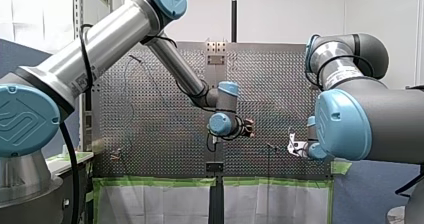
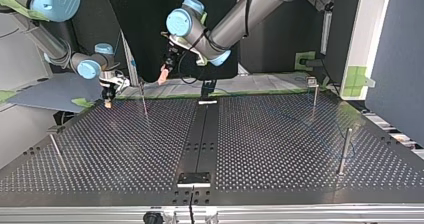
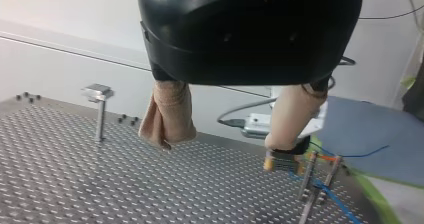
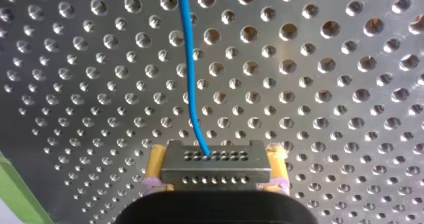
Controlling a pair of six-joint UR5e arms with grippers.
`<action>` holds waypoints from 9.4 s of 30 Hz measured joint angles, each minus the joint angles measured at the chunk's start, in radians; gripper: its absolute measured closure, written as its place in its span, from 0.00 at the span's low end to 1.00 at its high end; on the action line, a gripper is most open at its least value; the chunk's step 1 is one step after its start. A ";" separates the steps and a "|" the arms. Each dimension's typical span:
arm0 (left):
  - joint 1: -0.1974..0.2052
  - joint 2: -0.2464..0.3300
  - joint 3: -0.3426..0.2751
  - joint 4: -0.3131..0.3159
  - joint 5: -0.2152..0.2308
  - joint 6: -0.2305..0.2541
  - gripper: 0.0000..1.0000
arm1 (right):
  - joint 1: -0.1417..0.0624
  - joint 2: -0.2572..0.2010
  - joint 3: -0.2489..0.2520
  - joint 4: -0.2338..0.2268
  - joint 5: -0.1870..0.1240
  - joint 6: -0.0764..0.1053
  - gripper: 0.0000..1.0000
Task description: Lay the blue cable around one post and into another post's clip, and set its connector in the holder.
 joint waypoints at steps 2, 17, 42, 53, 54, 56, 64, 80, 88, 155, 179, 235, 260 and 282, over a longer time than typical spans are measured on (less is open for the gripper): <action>-0.002 0.020 -0.020 0.016 -0.005 -0.002 0.00 | 0.000 0.000 0.000 0.000 0.000 0.001 0.96; -0.022 0.160 -0.160 0.013 -0.087 0.004 0.00 | 0.002 0.001 0.000 -0.004 -0.027 0.023 0.96; 0.130 0.364 -0.365 0.070 -0.199 -0.177 0.00 | 0.006 0.008 0.000 -0.015 -0.028 0.029 0.96; 0.231 0.466 -0.466 0.071 -0.198 -0.278 0.00 | 0.006 0.012 0.000 -0.018 -0.029 0.030 0.96; 0.240 0.475 -0.474 0.071 -0.199 -0.287 0.00 | 0.006 0.012 0.000 -0.018 -0.029 0.030 0.96; 0.260 0.494 -0.494 0.070 -0.206 -0.307 0.00 | 0.006 0.012 0.000 -0.018 -0.029 0.030 0.96; 0.331 0.566 -0.565 0.071 -0.249 -0.377 0.00 | 0.007 0.013 0.000 -0.018 -0.029 0.029 0.96; 0.441 0.713 -0.699 0.087 -0.280 -0.434 0.00 | 0.009 0.015 0.000 -0.018 -0.029 0.028 0.96; 0.500 0.776 -0.692 0.147 -0.235 -0.494 0.00 | 0.011 0.017 0.000 -0.018 -0.029 0.028 0.96; 0.966 0.691 -0.487 0.246 0.154 -1.093 0.00 | 0.012 0.021 0.000 -0.024 -0.029 0.030 0.96; 0.959 0.614 -0.415 0.211 0.134 -1.066 0.00 | 0.016 0.023 -0.001 -0.029 -0.032 0.031 0.96; 0.956 0.504 -0.347 0.154 0.117 -0.998 0.00 | 0.033 -0.114 0.112 -0.073 0.016 0.050 0.96; 0.948 0.504 -0.347 0.153 0.132 -0.999 0.00 | 0.092 -0.330 0.253 0.128 0.142 0.046 0.96; 0.942 0.504 -0.347 0.154 0.132 -0.997 0.00 | 0.080 -0.506 0.173 0.304 0.127 -0.008 0.96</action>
